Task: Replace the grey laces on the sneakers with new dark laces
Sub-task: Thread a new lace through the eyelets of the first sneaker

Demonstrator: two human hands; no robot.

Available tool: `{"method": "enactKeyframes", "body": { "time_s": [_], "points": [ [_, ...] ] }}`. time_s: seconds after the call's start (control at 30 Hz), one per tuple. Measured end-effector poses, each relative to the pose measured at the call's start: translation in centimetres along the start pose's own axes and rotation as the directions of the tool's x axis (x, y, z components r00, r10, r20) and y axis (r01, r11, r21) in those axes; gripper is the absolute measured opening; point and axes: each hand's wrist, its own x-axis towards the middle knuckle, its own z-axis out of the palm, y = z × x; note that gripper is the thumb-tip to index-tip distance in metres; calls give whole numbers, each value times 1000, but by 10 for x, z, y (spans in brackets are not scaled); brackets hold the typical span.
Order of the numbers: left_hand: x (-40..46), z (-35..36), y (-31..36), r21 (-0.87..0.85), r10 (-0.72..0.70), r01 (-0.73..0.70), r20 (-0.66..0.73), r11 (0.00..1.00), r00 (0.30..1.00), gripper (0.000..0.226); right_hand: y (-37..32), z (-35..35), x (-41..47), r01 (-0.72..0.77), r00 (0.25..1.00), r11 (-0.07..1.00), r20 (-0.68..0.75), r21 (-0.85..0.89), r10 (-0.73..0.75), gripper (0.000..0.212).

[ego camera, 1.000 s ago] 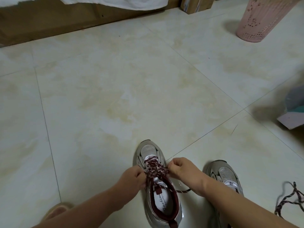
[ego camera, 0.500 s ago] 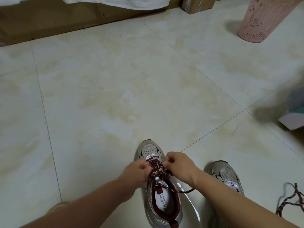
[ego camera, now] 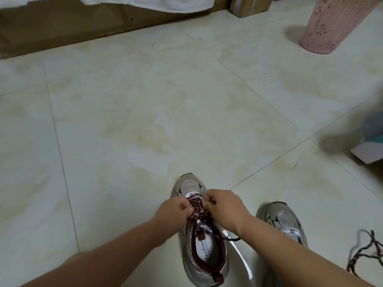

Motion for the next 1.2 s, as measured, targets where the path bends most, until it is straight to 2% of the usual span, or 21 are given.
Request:
{"method": "enactKeyframes", "body": {
  "time_s": [0.07, 0.13, 0.2, 0.27, 0.3, 0.33, 0.37, 0.43, 0.5, 0.53, 0.6, 0.7, 0.8, 0.87, 0.93, 1.0, 1.07, 1.1, 1.17, 1.2],
  "points": [
    [0, -3, -1, -228, -83, 92, 49, 969, 995, 27, 6, 2, 2, -63, 998, 986, 21, 152, 60, 28],
    [-2, -5, 1, -379, -147, 179, 114, 908, 983, 24, 13, 4, 3, -144, 989, 911, 44, 386, 138, 30],
    [-3, -6, 1, -389, -177, 211, 121, 897, 977, 21, 18, 5, 3, -189, 981, 850, 66, 491, 180, 34],
    [-6, -6, 1, -370, -153, 172, 80, 913, 985, 18, 18, 6, 1, -161, 987, 878, 58, 451, 151, 28],
    [-8, -6, 0, -285, -92, 92, 13, 954, 996, 15, 16, 4, -1, -114, 993, 921, 34, 373, 109, 20],
    [-8, -7, -1, -88, 24, -31, -77, 996, 997, 12, 12, 2, -5, -42, 999, 966, -13, 255, 47, 11],
    [-11, -6, -1, 150, 179, -157, -147, 976, 973, 11, 8, -1, -8, 49, 996, 992, -74, 119, -40, 7],
    [-15, -4, 2, 424, 455, -355, -162, 834, 876, 11, -3, -4, -17, 191, 973, 978, -115, -82, -200, 17],
    [-16, -2, 4, 534, 581, -449, -100, 716, 808, 9, -12, -5, -20, 259, 959, 942, -55, -215, -276, 20],
    [-17, -1, 6, 575, 595, -451, -80, 683, 800, 7, -15, -4, -19, 265, 960, 922, -10, -284, -279, 21],
    [-18, 1, 7, 616, 536, -392, -59, 683, 842, 10, -17, 0, -16, 252, 967, 884, 59, -394, -250, 22],
    [-15, 0, 13, 711, 432, -291, -20, 640, 901, 18, -17, 4, -11, 208, 978, 884, 95, -419, -186, 17],
    [-10, 1, 18, 637, 319, -256, 16, 727, 948, 22, -20, 5, -8, 184, 982, 895, 117, -406, -149, 11],
    [-7, 1, 21, 582, 274, -240, 30, 777, 961, 19, -21, 4, -5, 161, 986, 906, 103, -391, -131, 21],
    [-6, 0, 21, 576, 268, -243, 43, 780, 962, 15, -21, 1, -5, 133, 990, 917, 100, -377, -103, 27],
    [-7, 2, 15, 586, 268, -255, 66, 769, 961, 16, -17, 0, -5, 102, 993, 949, 88, -298, -79, 17],
    [-12, 5, 7, 533, 266, -261, 69, 805, 962, 17, -8, -2, -7, 53, 996, 989, 85, -137, -41, 18],
    [-14, 6, 2, 444, 243, -235, 41, 864, 969, 25, -3, -3, -7, 20, 995, 1000, 100, -17, -18, 20],
    [-17, 7, -8, 150, 119, -116, -13, 982, 993, 33, 10, 0, -9, -70, 990, 951, 139, 301, 29, 22],
    [-18, 7, -13, -20, 42, -43, -22, 999, 999, 33, 15, 2, -10, -111, 988, 894, 149, 434, 50, 24]
  ]
}}
